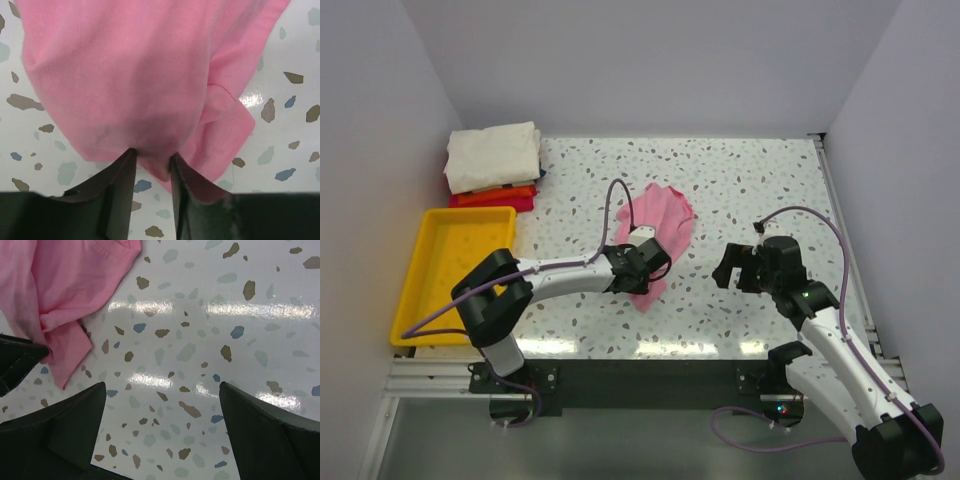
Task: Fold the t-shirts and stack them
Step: Flatten the tshirt out
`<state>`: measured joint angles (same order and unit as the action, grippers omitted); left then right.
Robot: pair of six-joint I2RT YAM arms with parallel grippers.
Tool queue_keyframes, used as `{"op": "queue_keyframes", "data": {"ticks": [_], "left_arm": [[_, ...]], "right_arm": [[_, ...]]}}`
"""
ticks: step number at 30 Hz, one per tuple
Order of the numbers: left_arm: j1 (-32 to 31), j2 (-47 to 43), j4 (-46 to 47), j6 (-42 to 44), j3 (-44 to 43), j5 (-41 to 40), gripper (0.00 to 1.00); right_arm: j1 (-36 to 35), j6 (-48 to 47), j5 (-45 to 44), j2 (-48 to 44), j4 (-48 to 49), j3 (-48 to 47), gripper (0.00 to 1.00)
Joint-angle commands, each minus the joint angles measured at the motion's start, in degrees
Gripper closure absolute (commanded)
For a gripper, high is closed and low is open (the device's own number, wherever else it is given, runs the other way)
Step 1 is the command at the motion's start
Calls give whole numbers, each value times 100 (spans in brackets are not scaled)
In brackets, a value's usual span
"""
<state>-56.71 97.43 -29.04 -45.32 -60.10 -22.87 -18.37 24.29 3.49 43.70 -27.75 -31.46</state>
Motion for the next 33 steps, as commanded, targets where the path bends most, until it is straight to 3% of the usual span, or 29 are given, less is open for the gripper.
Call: {"op": "queue_keyframes", "data": {"ticks": [1,2,4,10,15,23,27,29,33], "left_arm": [[-25,92,-155,-12,-222,-253,66],[-25,84,-146,-12,-213,-244,73],[-25,-4,-155,-29,-178,-218,78],[-25,-549,-6,49,50,46,79],[-25,-1075,-5,111,226,152,100],[46,-1788,-49,15,543,-437,100],[221,-2069,20,14,727,-446,100],[327,-2175,47,6,789,-455,100],[782,-2368,196,6,1008,-324,100]], "right_arm": [[-17,-83,-146,-90,24,-9,1],[-17,-83,-155,-99,32,0,1],[-9,-83,-155,-99,33,9,2],[-17,-100,-155,-29,59,-9,1],[-9,-118,-138,-11,41,-27,1],[-9,-188,29,94,76,-53,1],[-52,-302,626,191,270,-18,2],[-219,-346,733,287,331,-44,2],[-1831,-268,-145,630,454,-211,2]]}}
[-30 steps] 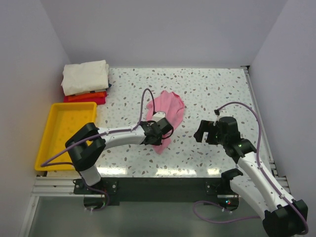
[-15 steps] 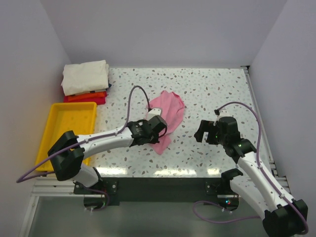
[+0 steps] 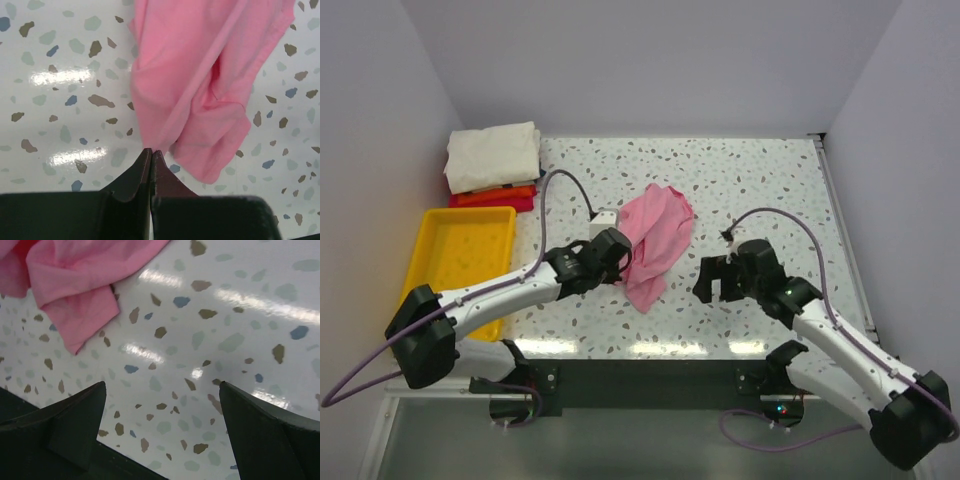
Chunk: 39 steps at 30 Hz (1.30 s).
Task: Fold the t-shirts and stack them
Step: Flatten the tshirt out
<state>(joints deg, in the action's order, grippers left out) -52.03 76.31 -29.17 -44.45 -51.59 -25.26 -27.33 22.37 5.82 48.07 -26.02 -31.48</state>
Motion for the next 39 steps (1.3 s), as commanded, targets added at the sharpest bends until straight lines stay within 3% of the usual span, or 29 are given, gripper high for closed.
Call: {"op": "queue_keyframes", "data": {"ticks": [1,6,12,18,32,39], "left_arm": [[403,-310,262,-73,211,-24,100],[895,-495,412,-161,527,47,100],[1396,-468,745,-204,939,275,100],[1854,-451,1202,-126,1335,670,100],[1960,-556,1730,164,1740,979,100],[1969,-574,1695,103,1811,961,100]], "right_arm": [[-1202,-5,-511,298,369,-261,2],[-2668,197,-1336,1598,835,-630,2],[-3541,206,-2189,3196,941,-1614,3],[-3700,312,-2306,3805,1108,-2063,8],[-3911,751,-2507,4842,1126,-2318,27],[-3903,1094,-2867,5062,1222,-2309,47]]}}
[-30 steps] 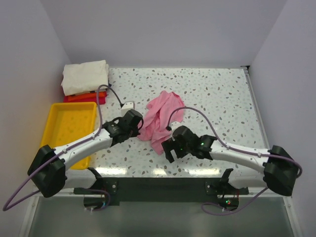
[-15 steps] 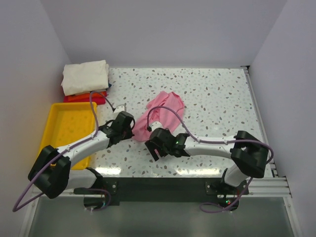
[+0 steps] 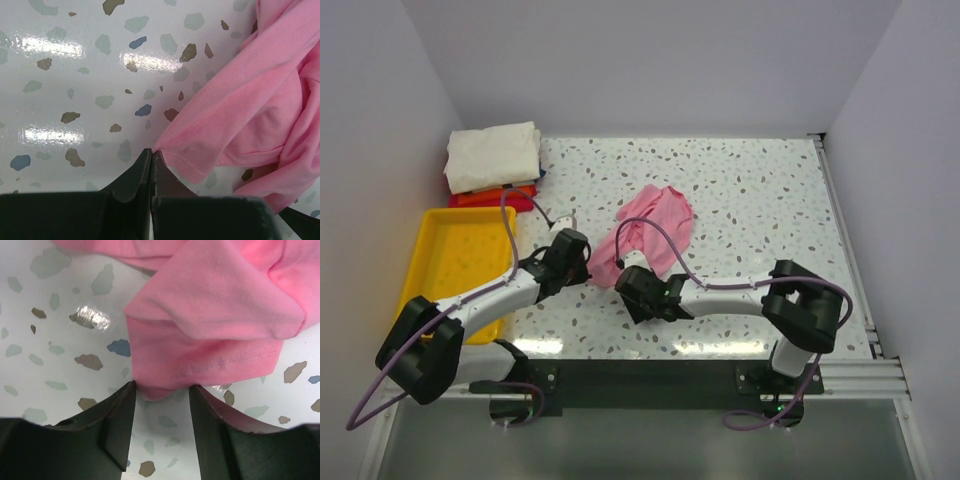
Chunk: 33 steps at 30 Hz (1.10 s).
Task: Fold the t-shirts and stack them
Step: Flatten the tshirt out
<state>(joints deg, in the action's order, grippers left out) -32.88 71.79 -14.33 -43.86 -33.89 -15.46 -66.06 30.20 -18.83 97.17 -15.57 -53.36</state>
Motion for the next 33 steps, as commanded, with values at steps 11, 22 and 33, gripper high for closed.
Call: {"op": "queue_keyframes", "data": {"ticks": [11,22,33], "left_arm": [[45,-288,-17,44,-64,43,100],[133,-439,-659,44,-1102,-704,100],[361,-148,-1001,-80,-1550,-1081,100]], "right_arm": [[-12,821,-693,-178,62,-140,100],[2095,250,98,-2710,37,528,100],[4416,-268,494,-3810,-447,793,100]]}}
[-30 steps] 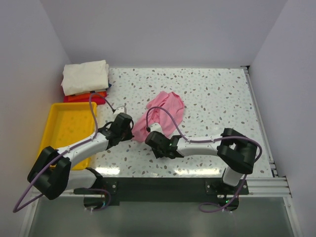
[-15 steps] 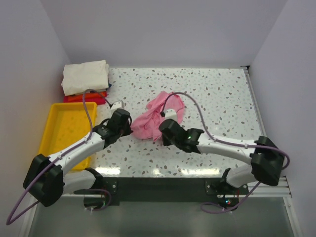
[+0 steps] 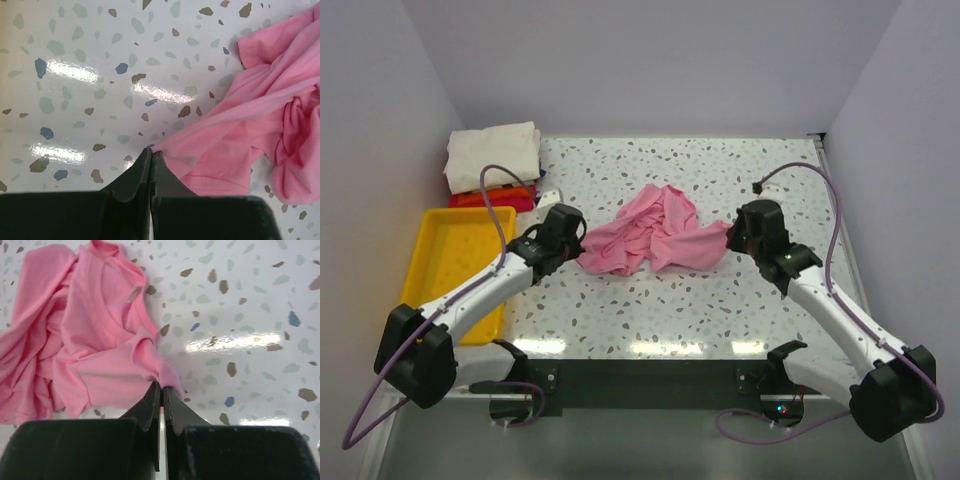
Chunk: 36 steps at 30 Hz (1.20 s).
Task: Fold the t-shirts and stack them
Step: Flatten the tshirt out
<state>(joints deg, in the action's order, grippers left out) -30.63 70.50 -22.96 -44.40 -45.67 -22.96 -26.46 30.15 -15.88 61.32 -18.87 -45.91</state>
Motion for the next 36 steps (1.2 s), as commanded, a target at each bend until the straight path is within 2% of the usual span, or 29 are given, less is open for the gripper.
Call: {"op": "queue_keyframes", "data": {"ticks": [1,2,6,12,17,24,30,36], "left_arm": [[163,-45,-234,19,-459,-384,100],[206,-71,-279,115,-669,-498,100],[242,-282,-498,291,-1364,-858,100],[242,-975,-666,563,-2244,-1658,100],[242,-1802,-692,696,-2762,-2256,100],[242,-2611,-754,950,-3263,-2581,100],[242,-2805,-824,1074,-3572,-2398,100],[242,-2428,-693,1153,-3484,-2432,100]], "right_arm": [[623,-290,286,-313,-134,-5,100],[929,-343,383,-366,-195,-75,100],[1291,-501,192,-586,-494,-742,100],[1363,-747,-345,-867,-837,-2051,100],[1363,-1107,-1256,-955,-1240,-2834,100],[1371,-1696,-2365,-1307,-1654,-4099,100],[1371,-1837,-2333,-1465,-1874,-4646,100],[1371,-1829,-2323,-1395,-1989,-4287,100]]}}
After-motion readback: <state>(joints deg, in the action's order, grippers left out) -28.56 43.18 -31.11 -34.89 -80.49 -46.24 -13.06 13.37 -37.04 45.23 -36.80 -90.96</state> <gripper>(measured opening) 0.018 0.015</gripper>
